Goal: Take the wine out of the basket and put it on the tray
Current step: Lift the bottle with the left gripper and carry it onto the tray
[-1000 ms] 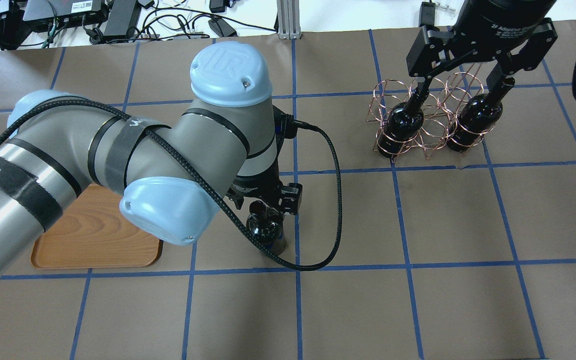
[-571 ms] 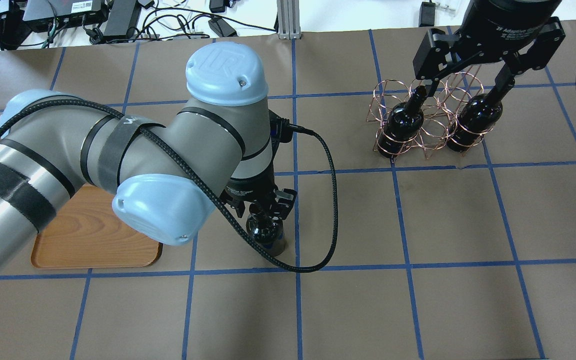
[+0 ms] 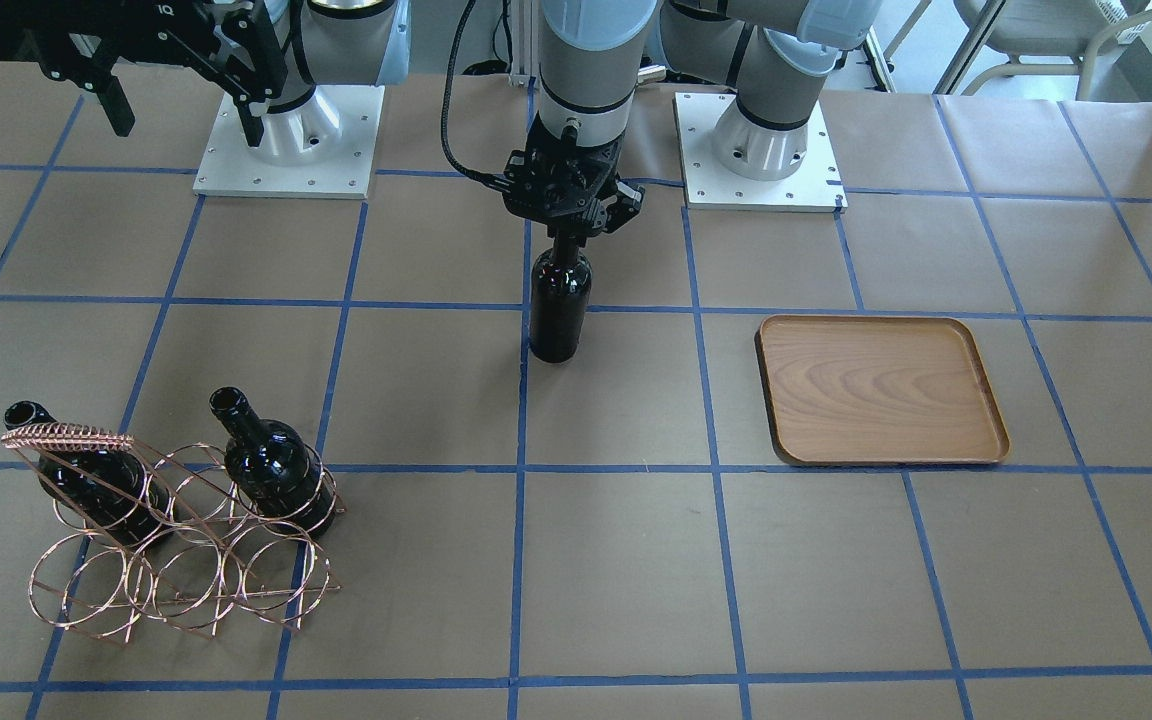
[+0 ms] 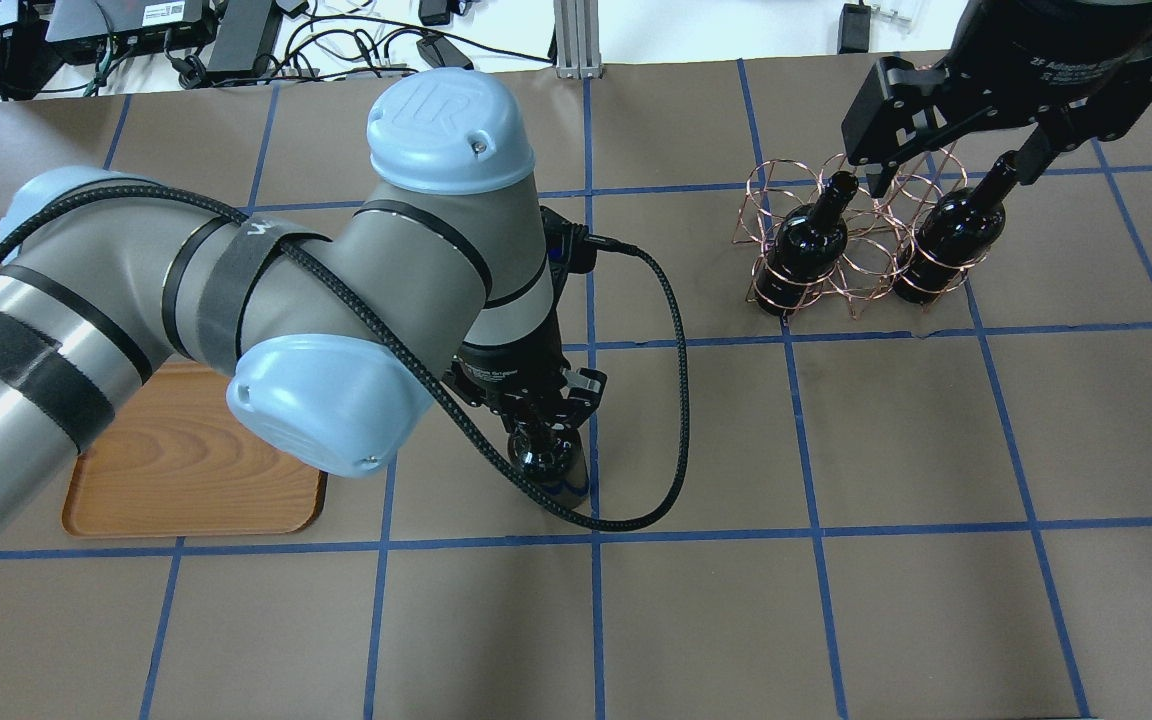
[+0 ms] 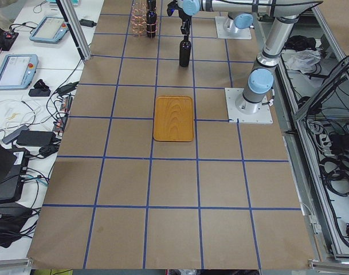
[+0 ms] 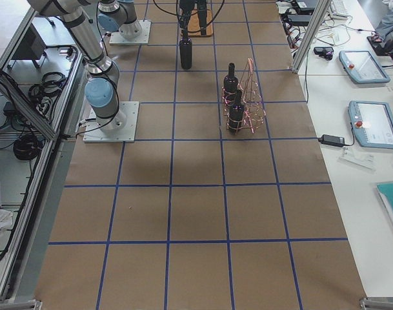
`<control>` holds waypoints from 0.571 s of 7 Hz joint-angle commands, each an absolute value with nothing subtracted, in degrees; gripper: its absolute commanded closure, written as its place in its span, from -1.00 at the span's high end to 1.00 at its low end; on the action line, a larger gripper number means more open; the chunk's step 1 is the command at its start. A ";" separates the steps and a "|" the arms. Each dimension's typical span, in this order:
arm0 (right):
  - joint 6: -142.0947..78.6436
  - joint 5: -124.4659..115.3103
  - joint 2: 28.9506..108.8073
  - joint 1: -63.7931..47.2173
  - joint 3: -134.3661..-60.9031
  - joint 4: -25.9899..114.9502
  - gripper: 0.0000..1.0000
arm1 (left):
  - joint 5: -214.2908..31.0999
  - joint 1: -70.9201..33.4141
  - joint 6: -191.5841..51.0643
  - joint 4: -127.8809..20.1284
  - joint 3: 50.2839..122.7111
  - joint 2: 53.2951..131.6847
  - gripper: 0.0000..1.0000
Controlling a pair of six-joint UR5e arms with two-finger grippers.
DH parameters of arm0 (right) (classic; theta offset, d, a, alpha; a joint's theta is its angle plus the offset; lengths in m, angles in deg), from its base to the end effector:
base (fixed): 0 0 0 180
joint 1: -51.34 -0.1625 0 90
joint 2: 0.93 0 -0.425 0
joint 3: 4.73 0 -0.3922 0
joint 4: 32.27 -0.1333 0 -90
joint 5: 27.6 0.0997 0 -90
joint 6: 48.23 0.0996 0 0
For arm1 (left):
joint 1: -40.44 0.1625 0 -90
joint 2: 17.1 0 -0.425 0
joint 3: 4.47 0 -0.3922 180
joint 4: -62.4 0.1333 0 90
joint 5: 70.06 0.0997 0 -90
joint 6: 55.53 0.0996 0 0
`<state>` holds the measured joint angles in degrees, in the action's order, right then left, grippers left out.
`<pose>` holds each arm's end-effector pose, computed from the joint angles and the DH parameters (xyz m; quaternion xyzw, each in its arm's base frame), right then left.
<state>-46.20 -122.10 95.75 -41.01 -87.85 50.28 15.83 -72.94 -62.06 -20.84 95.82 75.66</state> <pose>0.1435 -0.4360 0.5885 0.0007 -0.9978 0.0547 0.0371 -0.3237 -0.3947 0.3888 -0.1443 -0.9874 -0.0622 0.0204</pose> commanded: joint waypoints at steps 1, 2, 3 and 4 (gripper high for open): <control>-46.73 -122.08 96.72 -41.03 -88.13 50.00 1.00 | 16.50 -72.85 -62.03 -21.26 95.46 75.01 -1.00; -46.65 -122.00 96.63 -41.20 -88.92 50.00 1.00 | 17.55 -71.72 -60.82 -21.62 94.33 74.57 -1.00; -46.73 -122.17 96.63 -41.21 -90.49 50.00 1.00 | 18.43 -68.57 -57.15 -26.23 90.49 74.57 -1.00; -46.82 -122.34 96.80 -41.29 -91.99 50.09 1.00 | 20.36 -63.06 -51.11 -32.37 85.40 74.65 -1.00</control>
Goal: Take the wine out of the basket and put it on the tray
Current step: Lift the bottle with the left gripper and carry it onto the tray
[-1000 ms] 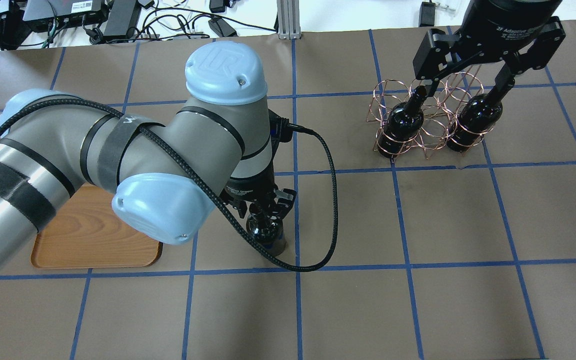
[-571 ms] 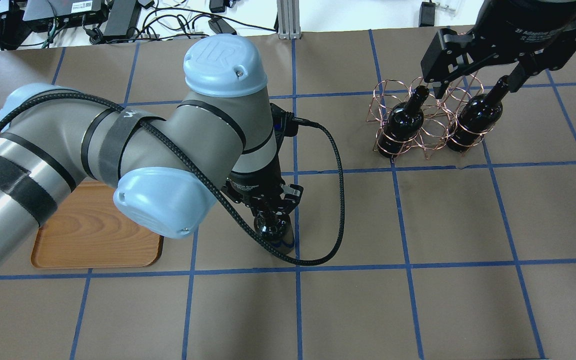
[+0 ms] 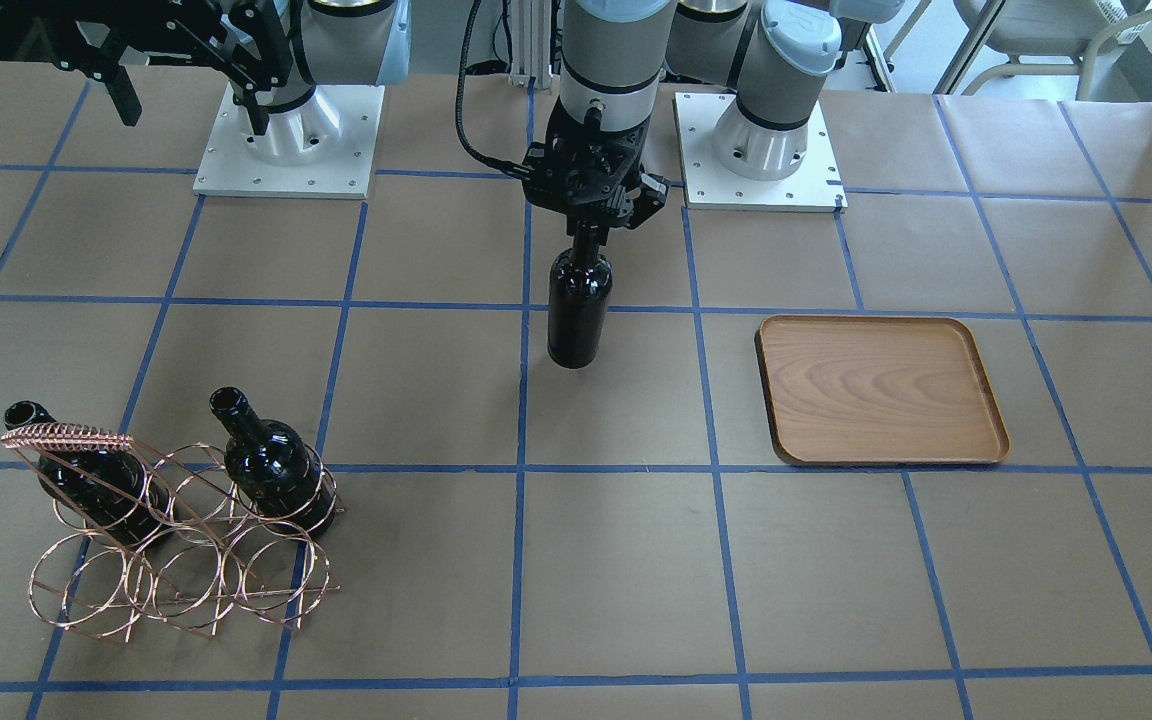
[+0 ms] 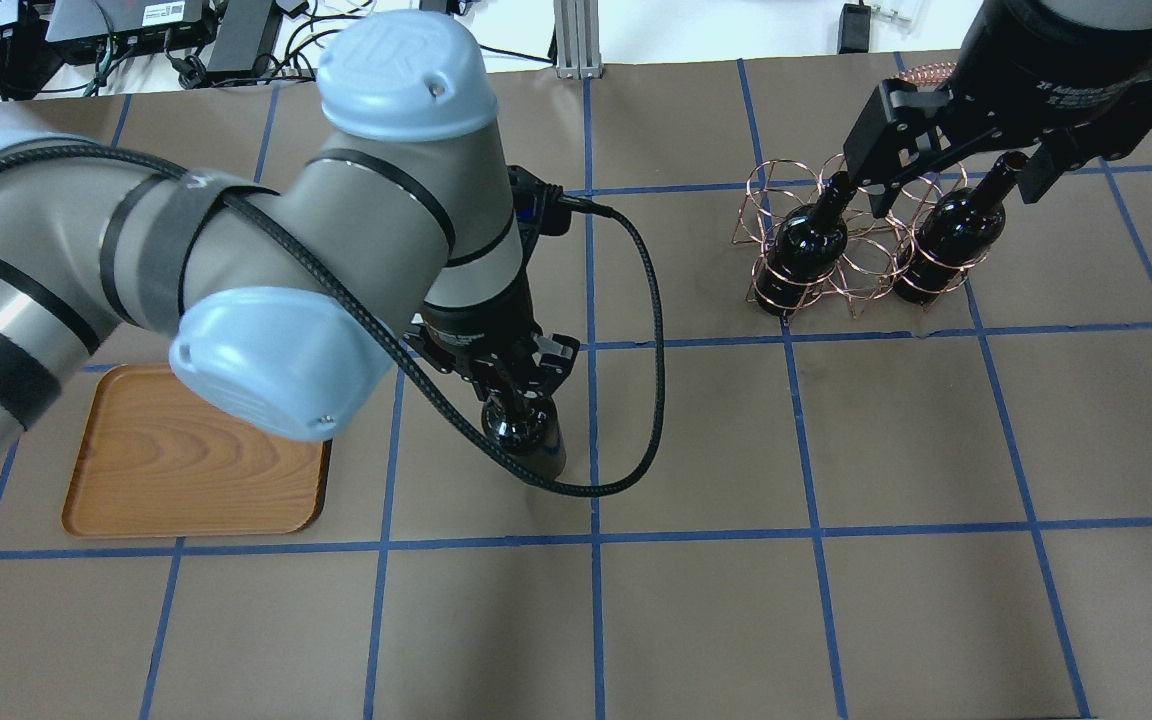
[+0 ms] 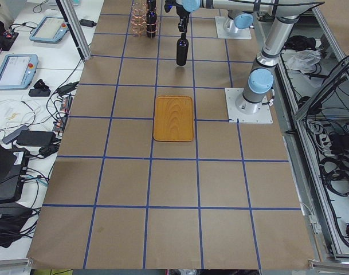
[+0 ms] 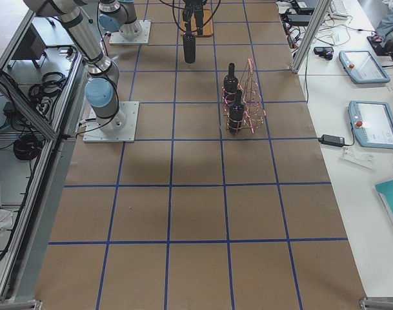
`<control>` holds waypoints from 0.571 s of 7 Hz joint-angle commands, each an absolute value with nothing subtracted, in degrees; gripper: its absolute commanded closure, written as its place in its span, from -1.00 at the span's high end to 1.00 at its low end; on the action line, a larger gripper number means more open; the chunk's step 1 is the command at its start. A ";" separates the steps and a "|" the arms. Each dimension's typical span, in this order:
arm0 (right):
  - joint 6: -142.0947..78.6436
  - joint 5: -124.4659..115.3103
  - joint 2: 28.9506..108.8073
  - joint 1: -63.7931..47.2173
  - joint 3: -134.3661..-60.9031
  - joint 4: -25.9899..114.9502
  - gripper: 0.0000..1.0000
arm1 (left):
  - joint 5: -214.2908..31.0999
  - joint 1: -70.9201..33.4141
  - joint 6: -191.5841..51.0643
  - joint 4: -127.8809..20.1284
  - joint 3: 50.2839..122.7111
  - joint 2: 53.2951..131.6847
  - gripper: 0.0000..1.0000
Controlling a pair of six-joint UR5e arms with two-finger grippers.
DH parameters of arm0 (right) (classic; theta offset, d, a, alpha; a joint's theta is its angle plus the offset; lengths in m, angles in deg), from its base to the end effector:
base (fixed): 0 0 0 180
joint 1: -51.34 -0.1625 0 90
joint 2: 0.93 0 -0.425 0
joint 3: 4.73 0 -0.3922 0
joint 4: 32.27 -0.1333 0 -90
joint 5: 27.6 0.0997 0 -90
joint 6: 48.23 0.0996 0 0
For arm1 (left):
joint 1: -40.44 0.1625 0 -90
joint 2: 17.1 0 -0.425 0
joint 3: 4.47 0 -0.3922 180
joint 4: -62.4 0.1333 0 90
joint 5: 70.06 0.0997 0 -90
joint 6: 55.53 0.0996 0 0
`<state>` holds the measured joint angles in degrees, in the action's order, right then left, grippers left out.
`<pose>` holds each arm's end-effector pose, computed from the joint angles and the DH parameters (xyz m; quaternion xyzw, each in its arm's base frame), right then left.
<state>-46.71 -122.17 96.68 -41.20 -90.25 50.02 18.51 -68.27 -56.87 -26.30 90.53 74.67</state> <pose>0.1445 -0.4282 0.5745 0.0074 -0.9984 0.0396 0.0385 -0.2865 -0.4228 0.4324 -0.1502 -0.9874 -0.0492 0.0040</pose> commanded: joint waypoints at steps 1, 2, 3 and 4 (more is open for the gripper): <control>-47.52 -122.00 96.89 -41.55 -92.26 50.78 1.00 | 21.60 -56.74 -45.30 -36.08 82.31 74.65 -1.00; -47.87 -121.99 97.76 -41.64 -92.09 50.79 1.00 | 23.09 -51.11 -40.55 -37.08 81.32 74.48 -1.00; -47.79 -121.82 98.90 -41.73 -92.26 50.53 1.00 | 23.97 -45.22 -35.11 -37.87 81.40 74.39 -1.00; -47.53 -120.17 99.09 -41.73 -92.27 50.79 1.00 | 23.89 -38.38 -30.70 -38.49 81.57 74.39 -1.00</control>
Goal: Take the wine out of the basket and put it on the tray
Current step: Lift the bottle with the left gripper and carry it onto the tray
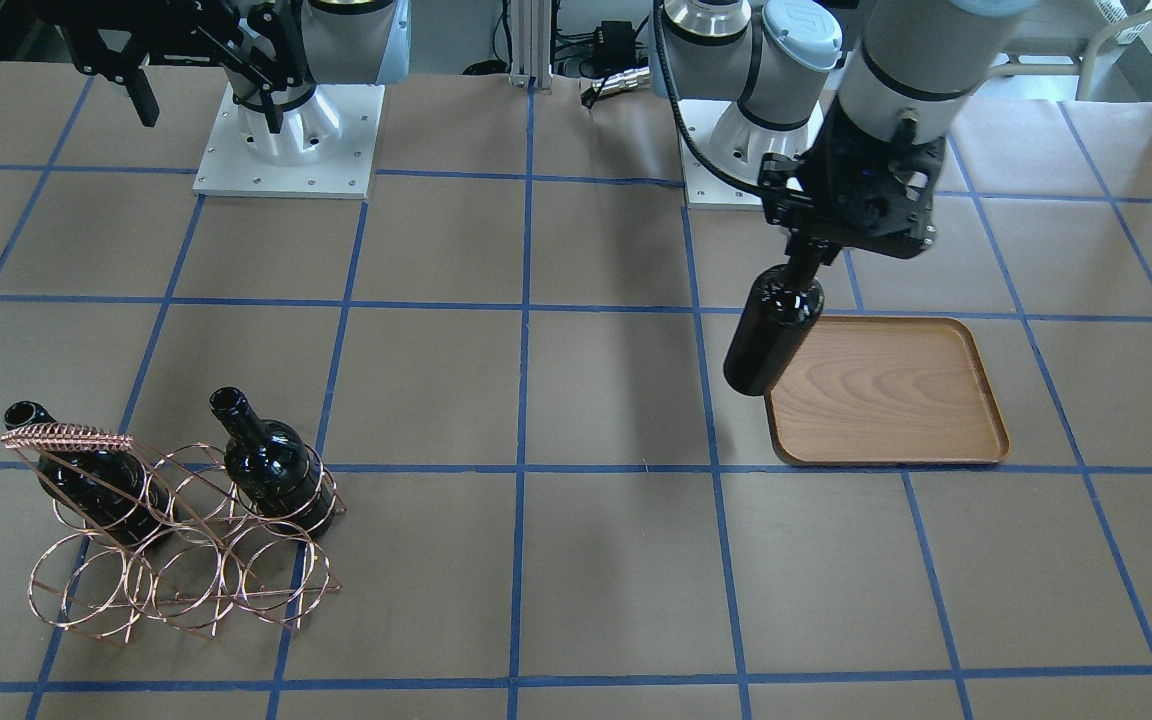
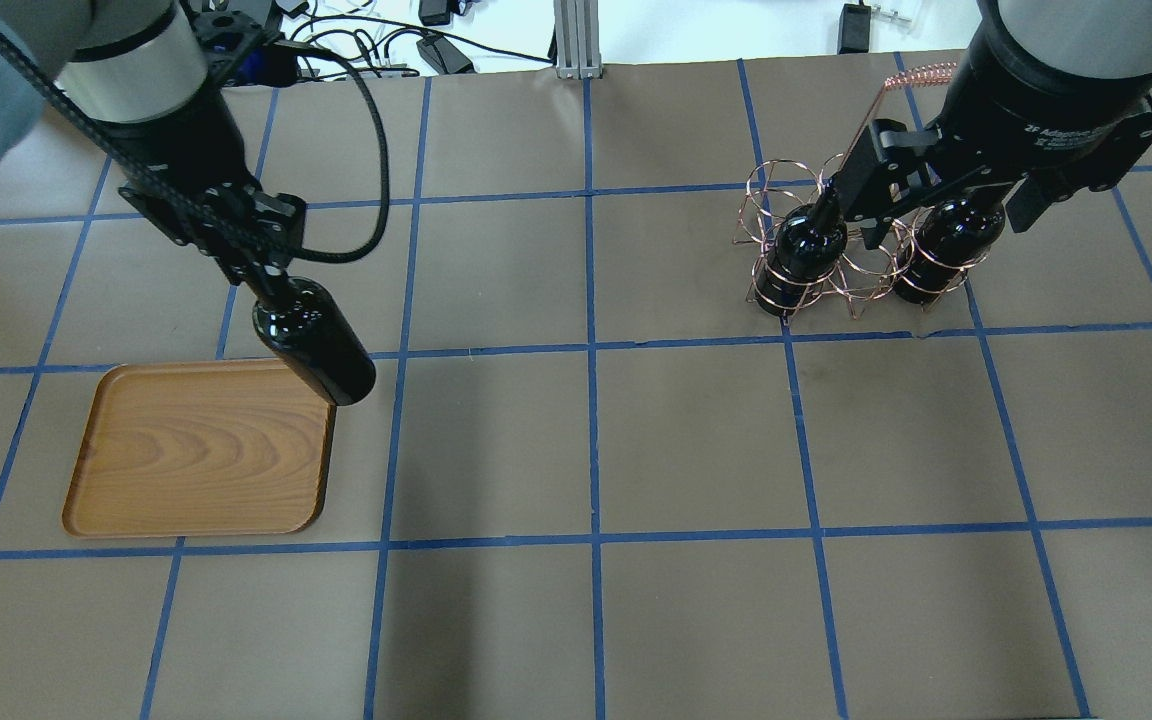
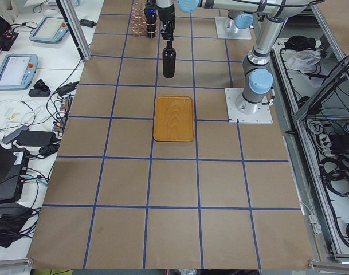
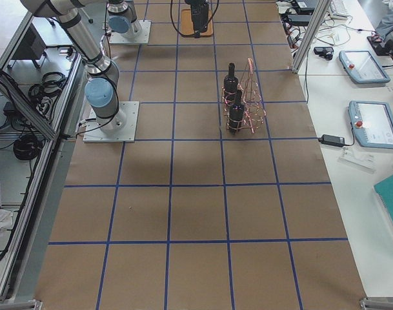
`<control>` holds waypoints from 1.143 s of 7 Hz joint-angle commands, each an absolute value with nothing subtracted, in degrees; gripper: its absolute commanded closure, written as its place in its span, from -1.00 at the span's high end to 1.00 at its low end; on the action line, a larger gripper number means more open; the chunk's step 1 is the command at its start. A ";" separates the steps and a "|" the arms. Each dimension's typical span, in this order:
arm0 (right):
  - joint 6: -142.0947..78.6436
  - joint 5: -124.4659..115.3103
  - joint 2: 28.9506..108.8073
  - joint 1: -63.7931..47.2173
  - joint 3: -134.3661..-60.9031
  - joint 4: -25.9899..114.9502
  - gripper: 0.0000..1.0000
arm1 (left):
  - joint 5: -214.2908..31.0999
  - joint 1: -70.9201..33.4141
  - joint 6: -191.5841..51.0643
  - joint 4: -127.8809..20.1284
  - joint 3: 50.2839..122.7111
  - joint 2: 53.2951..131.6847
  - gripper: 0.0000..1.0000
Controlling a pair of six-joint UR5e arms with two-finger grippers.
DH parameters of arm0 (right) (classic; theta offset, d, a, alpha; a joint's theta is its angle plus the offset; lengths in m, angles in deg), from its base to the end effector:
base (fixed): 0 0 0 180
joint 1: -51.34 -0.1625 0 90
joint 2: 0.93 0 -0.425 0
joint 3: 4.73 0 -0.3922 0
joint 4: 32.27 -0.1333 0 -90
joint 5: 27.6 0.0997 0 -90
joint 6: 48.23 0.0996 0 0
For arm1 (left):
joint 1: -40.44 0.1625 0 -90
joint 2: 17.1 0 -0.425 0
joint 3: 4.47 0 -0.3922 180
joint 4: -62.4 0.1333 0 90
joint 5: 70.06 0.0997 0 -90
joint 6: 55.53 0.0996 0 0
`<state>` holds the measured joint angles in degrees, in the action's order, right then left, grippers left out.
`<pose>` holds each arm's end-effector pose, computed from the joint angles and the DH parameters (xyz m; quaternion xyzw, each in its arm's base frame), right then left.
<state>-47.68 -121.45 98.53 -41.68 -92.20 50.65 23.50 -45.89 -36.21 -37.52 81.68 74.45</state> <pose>0.1486 -0.4144 0.5727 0.0201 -0.9983 0.0438 0.0322 -0.0956 -0.4962 0.4913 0.1378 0.9877 0.0713 0.0171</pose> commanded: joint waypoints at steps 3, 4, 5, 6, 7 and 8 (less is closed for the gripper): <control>-47.61 -119.89 100.05 -41.73 -92.27 50.97 1.00 | 23.80 -25.59 -14.87 -37.71 84.89 75.36 -1.00; -47.70 -119.89 100.06 -41.73 -92.18 50.97 1.00 | 23.80 -24.35 -14.49 -37.62 86.91 75.36 -1.00; -47.44 -119.89 100.06 -41.73 -92.09 51.14 1.00 | 24.07 -24.25 -14.48 -34.57 88.50 75.70 -1.00; -47.26 -119.89 99.97 -41.65 -91.83 51.05 1.00 | 24.07 -24.24 -14.57 -33.15 90.43 75.36 -1.00; -47.35 -119.71 100.14 -41.64 -91.65 51.05 1.00 | 25.46 -23.81 -14.57 -31.57 90.80 75.62 -1.00; -47.61 -119.19 100.23 -41.64 -91.74 51.05 1.00 | 25.82 -23.72 -14.66 -31.38 90.80 75.79 -1.00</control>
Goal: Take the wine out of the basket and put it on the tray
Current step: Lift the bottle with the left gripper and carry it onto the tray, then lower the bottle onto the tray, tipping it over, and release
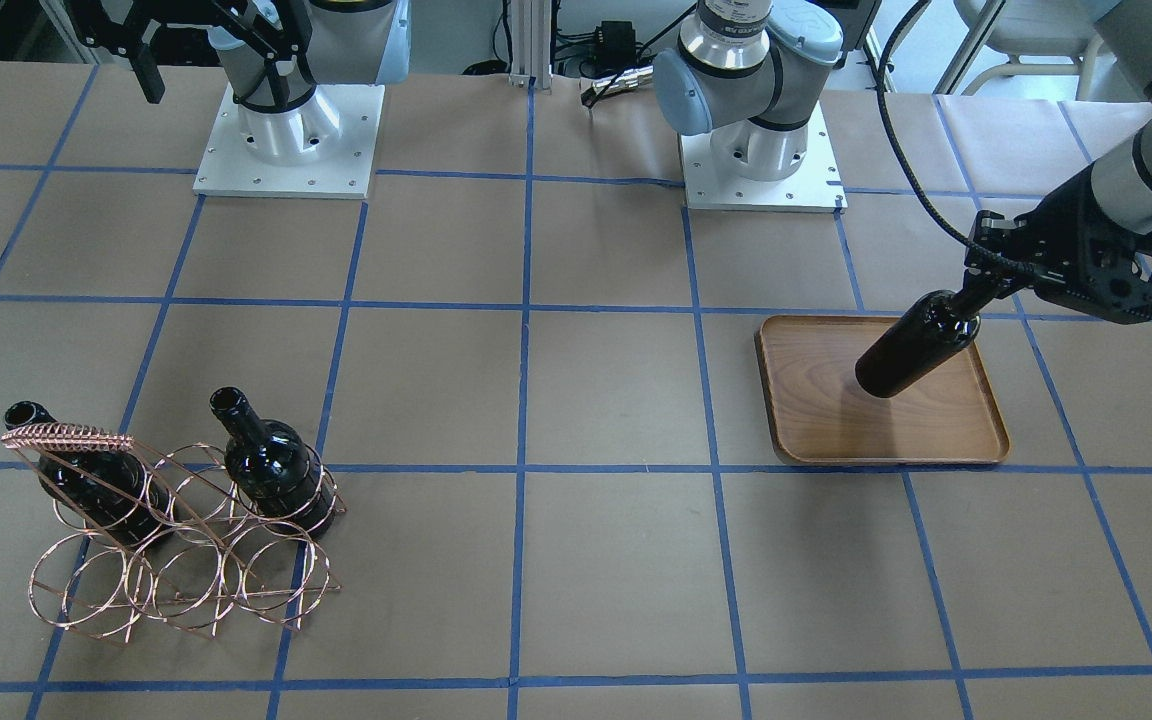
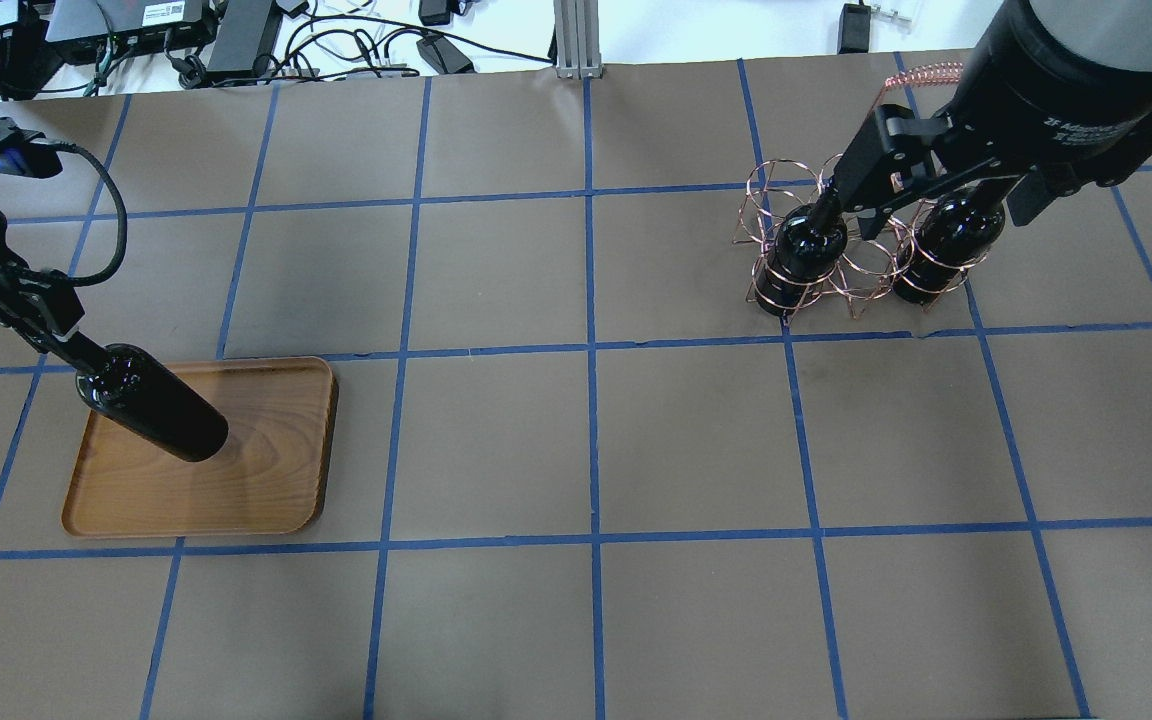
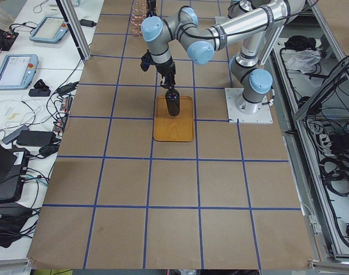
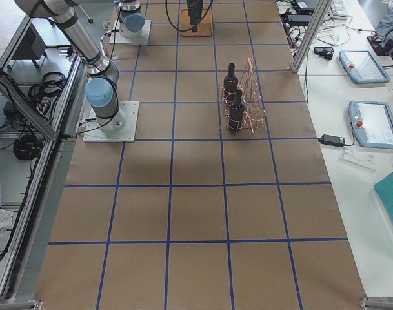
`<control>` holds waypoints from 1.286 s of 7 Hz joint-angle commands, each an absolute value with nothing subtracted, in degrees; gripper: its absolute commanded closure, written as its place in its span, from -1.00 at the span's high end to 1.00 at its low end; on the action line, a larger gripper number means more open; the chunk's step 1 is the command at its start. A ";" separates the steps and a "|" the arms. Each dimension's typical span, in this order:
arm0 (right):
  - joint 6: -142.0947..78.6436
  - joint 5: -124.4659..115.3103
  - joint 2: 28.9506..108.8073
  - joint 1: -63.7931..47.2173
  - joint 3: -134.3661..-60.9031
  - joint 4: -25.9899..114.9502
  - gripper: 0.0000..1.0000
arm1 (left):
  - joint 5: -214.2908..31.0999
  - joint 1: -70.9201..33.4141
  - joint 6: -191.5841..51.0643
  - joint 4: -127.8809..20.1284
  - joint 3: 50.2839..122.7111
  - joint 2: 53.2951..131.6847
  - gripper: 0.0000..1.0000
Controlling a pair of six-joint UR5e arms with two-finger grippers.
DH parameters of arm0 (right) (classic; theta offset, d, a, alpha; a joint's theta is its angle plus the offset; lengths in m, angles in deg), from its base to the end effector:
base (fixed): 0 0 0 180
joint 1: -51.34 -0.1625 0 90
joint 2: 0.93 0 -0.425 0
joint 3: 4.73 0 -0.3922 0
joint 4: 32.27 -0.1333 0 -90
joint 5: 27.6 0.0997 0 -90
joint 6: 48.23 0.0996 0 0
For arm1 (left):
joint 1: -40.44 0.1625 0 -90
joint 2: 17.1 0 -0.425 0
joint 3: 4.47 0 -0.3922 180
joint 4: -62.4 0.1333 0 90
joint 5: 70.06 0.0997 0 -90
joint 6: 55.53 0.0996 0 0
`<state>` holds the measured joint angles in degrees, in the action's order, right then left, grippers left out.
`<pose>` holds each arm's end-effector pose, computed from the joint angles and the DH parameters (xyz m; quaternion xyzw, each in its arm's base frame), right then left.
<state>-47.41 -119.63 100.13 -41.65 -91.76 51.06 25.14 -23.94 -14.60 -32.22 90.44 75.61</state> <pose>0.1510 -0.4033 0.5887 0.0178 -0.9976 0.0647 0.0155 0.0978 -0.4913 0.4169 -0.1371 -0.9838 -0.1138 0.0207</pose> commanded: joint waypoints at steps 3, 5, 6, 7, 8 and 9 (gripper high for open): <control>-47.79 -119.45 100.67 -41.64 -91.83 50.26 1.00 | 27.58 -23.72 -15.28 -31.03 91.50 76.41 -1.00; -47.79 -119.36 100.58 -41.73 -92.00 50.26 1.00 | 27.50 -23.72 -15.36 -29.97 92.03 76.59 -1.00; -47.70 -119.18 100.32 -41.73 -92.00 50.44 1.00 | 27.67 -23.72 -15.80 -29.97 92.12 77.02 -1.00; -47.61 -117.88 100.32 -41.73 -92.00 49.74 1.00 | 27.59 -23.72 -15.89 -29.88 92.12 77.55 -1.00; -47.61 -117.78 100.23 -41.73 -92.00 49.47 1.00 | 27.58 -23.72 -15.80 -29.88 92.03 77.64 -1.00; -47.70 -117.78 100.23 -41.73 -92.00 49.47 1.00 | 27.58 -24.15 -17.19 -29.62 91.86 77.29 0.81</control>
<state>-47.65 -117.96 100.28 -41.73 -92.00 49.63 27.59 -23.83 -16.18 -29.82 92.00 77.44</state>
